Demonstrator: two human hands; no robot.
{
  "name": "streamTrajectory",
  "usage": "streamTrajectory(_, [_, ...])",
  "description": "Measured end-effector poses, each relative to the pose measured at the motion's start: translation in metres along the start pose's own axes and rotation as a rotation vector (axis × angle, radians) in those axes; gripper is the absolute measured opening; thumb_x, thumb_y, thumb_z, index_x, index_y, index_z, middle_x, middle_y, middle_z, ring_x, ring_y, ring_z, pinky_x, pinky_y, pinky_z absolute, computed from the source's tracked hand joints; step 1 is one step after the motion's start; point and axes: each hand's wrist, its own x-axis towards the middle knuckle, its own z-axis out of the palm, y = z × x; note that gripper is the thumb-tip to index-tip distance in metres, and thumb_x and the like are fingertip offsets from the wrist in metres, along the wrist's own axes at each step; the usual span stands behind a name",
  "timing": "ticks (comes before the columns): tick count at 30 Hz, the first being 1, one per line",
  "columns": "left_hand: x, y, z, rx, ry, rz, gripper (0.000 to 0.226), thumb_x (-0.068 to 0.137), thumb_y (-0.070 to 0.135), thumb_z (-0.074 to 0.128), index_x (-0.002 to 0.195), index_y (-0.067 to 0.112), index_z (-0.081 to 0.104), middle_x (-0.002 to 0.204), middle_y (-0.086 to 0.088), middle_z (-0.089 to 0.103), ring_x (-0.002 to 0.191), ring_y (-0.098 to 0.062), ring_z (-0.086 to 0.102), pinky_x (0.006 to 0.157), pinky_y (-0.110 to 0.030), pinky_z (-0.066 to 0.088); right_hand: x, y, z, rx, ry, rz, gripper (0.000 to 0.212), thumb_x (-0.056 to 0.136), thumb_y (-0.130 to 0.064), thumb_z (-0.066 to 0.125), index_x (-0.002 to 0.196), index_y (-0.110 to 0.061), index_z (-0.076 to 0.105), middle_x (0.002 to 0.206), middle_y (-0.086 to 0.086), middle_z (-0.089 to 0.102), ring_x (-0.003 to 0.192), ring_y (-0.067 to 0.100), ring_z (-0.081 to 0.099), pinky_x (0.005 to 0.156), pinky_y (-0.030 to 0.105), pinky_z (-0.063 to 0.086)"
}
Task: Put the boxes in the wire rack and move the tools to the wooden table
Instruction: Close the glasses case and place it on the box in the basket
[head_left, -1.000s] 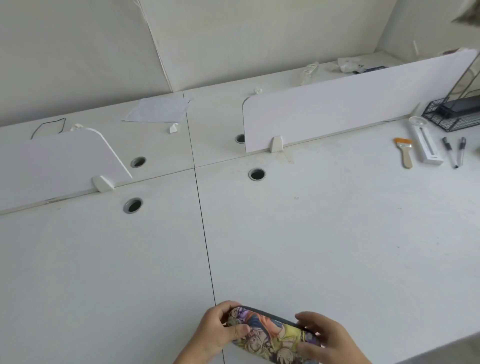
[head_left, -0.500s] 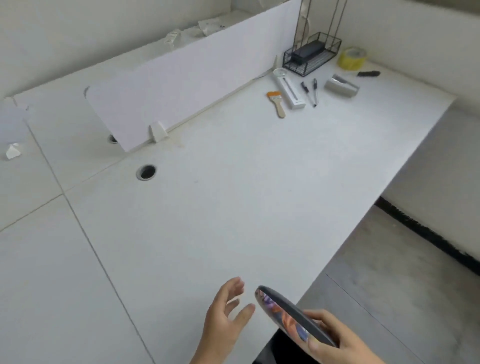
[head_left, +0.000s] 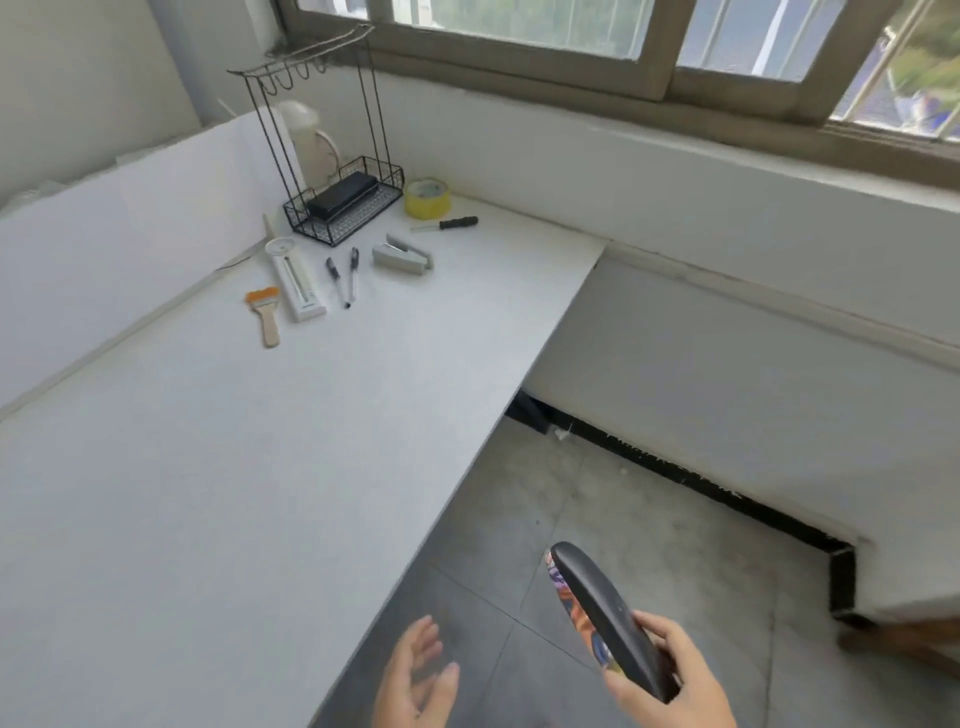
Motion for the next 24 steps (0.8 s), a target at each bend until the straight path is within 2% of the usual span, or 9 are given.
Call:
streamTrajectory(3, [0.019, 0.036, 0.038, 0.066, -0.060, 0.048, 0.048, 0.072, -0.012, 0.060, 0.089, 0.032, 0.052, 0.095, 0.012, 0.059, 0.071, 0.023, 0.056, 0.059, 0.005, 0.042, 0.032, 0.000, -0.024, 0.060, -0.018, 0.000, 0.049, 0.054, -0.002, 0.079, 0.085, -0.033, 0.057, 0.093, 0.004, 0.064, 0.086, 0.018, 0.060, 0.072, 0.030, 0.045])
streamTrajectory(7, [0.053, 0.055, 0.072, 0.094, -0.063, 0.035, 0.049, 0.072, -0.012, 0.059, 0.086, 0.035, 0.052, 0.094, 0.009, 0.059, 0.073, 0.023, 0.057, 0.059, 0.004, 0.042, 0.084, 0.004, -0.035, 0.090, 0.006, 0.062, 0.043, 0.061, 0.009, 0.075, 0.073, -0.028, 0.056, 0.077, -0.009, 0.069, 0.077, 0.014, 0.057, 0.077, 0.031, 0.050])
streamTrajectory(9, [0.081, 0.065, 0.091, 0.082, -0.017, 0.015, 0.038, 0.066, 0.000, 0.061, 0.084, 0.033, 0.052, 0.092, 0.001, 0.059, 0.068, 0.022, 0.058, 0.056, 0.003, 0.043, 0.121, -0.010, -0.037, 0.164, 0.007, 0.146, 0.036, 0.073, 0.013, 0.063, 0.062, -0.020, 0.054, 0.074, 0.003, 0.068, 0.068, 0.015, 0.054, 0.070, 0.021, 0.051])
streamTrajectory(11, [0.116, 0.075, 0.111, 0.068, -0.013, 0.007, 0.034, 0.066, 0.000, 0.061, 0.086, 0.027, 0.053, 0.096, -0.010, 0.058, 0.065, 0.021, 0.058, 0.055, 0.003, 0.043, 0.160, -0.026, -0.040, 0.091, -0.033, 0.090, 0.027, 0.078, 0.014, 0.056, 0.064, -0.009, 0.058, 0.087, 0.015, 0.064, 0.072, 0.028, 0.056, 0.072, 0.020, 0.048])
streamTrajectory(13, [0.159, 0.091, 0.134, 0.062, -0.019, 0.032, 0.037, 0.072, -0.011, 0.059, 0.094, 0.018, 0.053, 0.101, -0.016, 0.056, 0.065, 0.022, 0.057, 0.057, 0.004, 0.043, 0.203, -0.043, -0.032, 0.098, 0.016, 0.043, 0.033, 0.069, 0.013, 0.067, 0.075, -0.019, 0.059, 0.098, 0.021, 0.064, 0.085, 0.035, 0.057, 0.078, 0.021, 0.045])
streamTrajectory(15, [0.201, 0.116, 0.153, 0.049, -0.062, 0.078, 0.038, 0.077, -0.015, 0.054, 0.099, 0.016, 0.050, 0.101, -0.012, 0.057, 0.073, 0.016, 0.060, 0.060, 0.004, 0.043, 0.240, -0.069, -0.026, 0.009, -0.006, -0.031, 0.047, 0.057, 0.007, 0.077, 0.080, -0.028, 0.056, 0.099, 0.018, 0.064, 0.088, 0.032, 0.059, 0.067, 0.018, 0.047])
streamTrajectory(18, [0.257, 0.166, 0.178, 0.051, -0.054, 0.161, 0.037, 0.082, -0.006, 0.052, 0.105, 0.021, 0.045, 0.101, 0.006, 0.055, 0.090, 0.001, 0.056, 0.064, 0.004, 0.042, 0.300, -0.128, -0.016, 0.014, -0.119, -0.069, 0.050, 0.058, -0.001, 0.079, 0.097, -0.021, 0.056, 0.101, 0.008, 0.061, 0.090, 0.022, 0.058, 0.063, 0.016, 0.040])
streamTrajectory(21, [0.299, 0.195, 0.191, 0.030, -0.058, 0.162, 0.036, 0.084, 0.000, 0.051, 0.108, 0.025, 0.042, 0.103, 0.015, 0.052, 0.098, -0.002, 0.052, 0.068, 0.005, 0.041, 0.353, -0.170, -0.005, -0.025, -0.224, -0.156, 0.052, 0.059, -0.006, 0.080, 0.094, -0.032, 0.052, 0.101, -0.004, 0.058, 0.092, 0.014, 0.055, 0.064, 0.019, 0.041])
streamTrajectory(24, [0.326, 0.208, 0.197, -0.002, 0.019, 0.113, 0.037, 0.082, -0.004, 0.053, 0.102, 0.027, 0.047, 0.102, 0.012, 0.055, 0.091, 0.003, 0.059, 0.067, 0.005, 0.042, 0.391, -0.189, 0.003, -0.097, -0.282, -0.229, 0.056, 0.057, -0.009, 0.081, 0.087, -0.042, 0.048, 0.100, -0.009, 0.058, 0.093, 0.009, 0.055, 0.074, 0.026, 0.045])
